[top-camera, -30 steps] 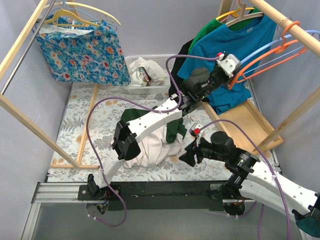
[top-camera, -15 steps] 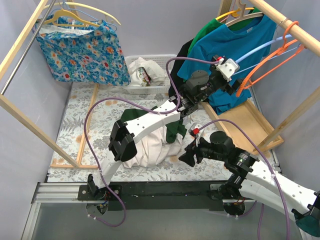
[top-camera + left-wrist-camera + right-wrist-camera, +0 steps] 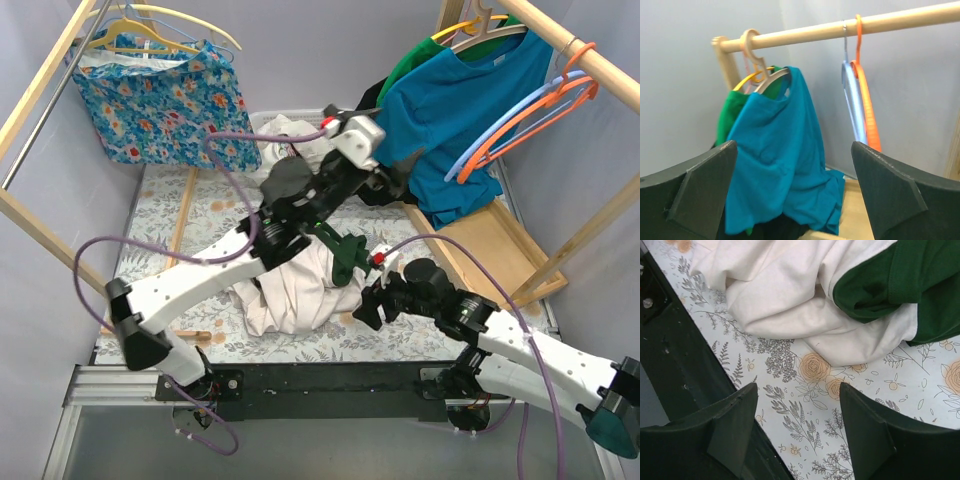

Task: Remove the t-shirt from the hanger
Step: Place the hanger at the clothesline, then pick up the T-shirt from the center of the board.

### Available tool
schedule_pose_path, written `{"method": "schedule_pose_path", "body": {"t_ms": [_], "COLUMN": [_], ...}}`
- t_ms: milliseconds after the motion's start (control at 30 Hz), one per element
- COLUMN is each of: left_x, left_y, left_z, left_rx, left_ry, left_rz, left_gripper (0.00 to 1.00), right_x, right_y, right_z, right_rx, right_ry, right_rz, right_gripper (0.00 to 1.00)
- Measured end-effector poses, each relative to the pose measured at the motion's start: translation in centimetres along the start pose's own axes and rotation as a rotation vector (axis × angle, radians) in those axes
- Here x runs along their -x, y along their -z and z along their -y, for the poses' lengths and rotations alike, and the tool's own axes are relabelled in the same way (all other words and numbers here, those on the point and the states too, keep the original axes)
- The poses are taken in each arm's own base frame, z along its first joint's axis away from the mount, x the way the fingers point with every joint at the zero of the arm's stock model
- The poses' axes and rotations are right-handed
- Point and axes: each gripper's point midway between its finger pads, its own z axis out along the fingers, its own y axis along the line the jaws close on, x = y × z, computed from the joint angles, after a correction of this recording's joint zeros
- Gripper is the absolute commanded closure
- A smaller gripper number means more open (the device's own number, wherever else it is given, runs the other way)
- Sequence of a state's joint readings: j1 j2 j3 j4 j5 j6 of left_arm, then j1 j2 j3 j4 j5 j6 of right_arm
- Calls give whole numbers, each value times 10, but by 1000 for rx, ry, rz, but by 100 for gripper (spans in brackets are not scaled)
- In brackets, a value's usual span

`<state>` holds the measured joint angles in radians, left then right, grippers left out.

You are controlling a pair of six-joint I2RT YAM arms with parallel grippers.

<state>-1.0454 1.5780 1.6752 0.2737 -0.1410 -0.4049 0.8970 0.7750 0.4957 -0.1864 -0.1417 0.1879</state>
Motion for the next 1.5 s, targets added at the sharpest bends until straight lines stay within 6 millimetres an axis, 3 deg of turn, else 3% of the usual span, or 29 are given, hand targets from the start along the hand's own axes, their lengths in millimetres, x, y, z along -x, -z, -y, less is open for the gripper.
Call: {"method": "schedule_pose_path", "body": {"t_ms": [133, 167, 267, 333, 467, 600, 733, 833, 933, 1033, 1133, 1233, 1267, 1300, 1333, 1367, 1500], "left_x": [13, 10, -10, -31, -53, -49, -39, -36, -42, -56, -78, -93, -95, -95, -95, -94, -97], "left_y": [55, 65, 100, 126, 163, 195, 223, 238, 248, 255, 263, 271, 272, 273, 274, 274, 278], "left_z": [-25, -29, -46, -53, -64, -78, -99, -113, -118, -118, -115, -111, -111, -111, -111, -110, -108], "left_rx": [86, 109, 193, 238, 301, 371, 484, 567, 613, 638, 645, 644, 645, 645, 646, 645, 647], "left_ry": [15, 20, 33, 37, 54, 88, 123, 132, 133, 134, 128, 129, 135, 140, 147, 158, 187], "left_rz": [-14, -24, -94, -160, -241, -251, -241, -250, -275, -315, -372, -411, -413, -414, -413, -409, -419], "left_gripper": [2, 2, 2, 2, 2, 2, 2, 2, 2, 2, 2, 2, 2, 2, 2, 2, 2], "right_x": [-9, -11, -6, 8, 47, 81, 92, 87, 63, 28, 23, 22, 22, 23, 23, 25, 27], "right_y": [-17, -21, -34, -47, -76, -113, -153, -177, -193, -201, -204, -206, -206, -207, -207, -208, -208], "right_z": [8, 10, 11, 12, 13, 20, 34, 41, 52, 68, 74, 77, 78, 81, 83, 85, 90], "right_rx": [-33, -39, -48, -54, -65, -105, -156, -170, -197, -249, -274, -286, -291, -297, -297, -303, -303], "right_ry": [-6, -8, 2, 16, 43, 55, 50, 44, 38, 50, 82, 94, 94, 90, 93, 83, 58], "right_rz": [-68, -82, -102, -102, -68, -44, -78, -113, -181, -266, -271, -270, -269, -263, -261, -253, -250], "right_gripper": [10, 2, 2, 2, 2, 2, 2, 2, 2, 2, 2, 30, 53, 69, 94, 99, 99]}}
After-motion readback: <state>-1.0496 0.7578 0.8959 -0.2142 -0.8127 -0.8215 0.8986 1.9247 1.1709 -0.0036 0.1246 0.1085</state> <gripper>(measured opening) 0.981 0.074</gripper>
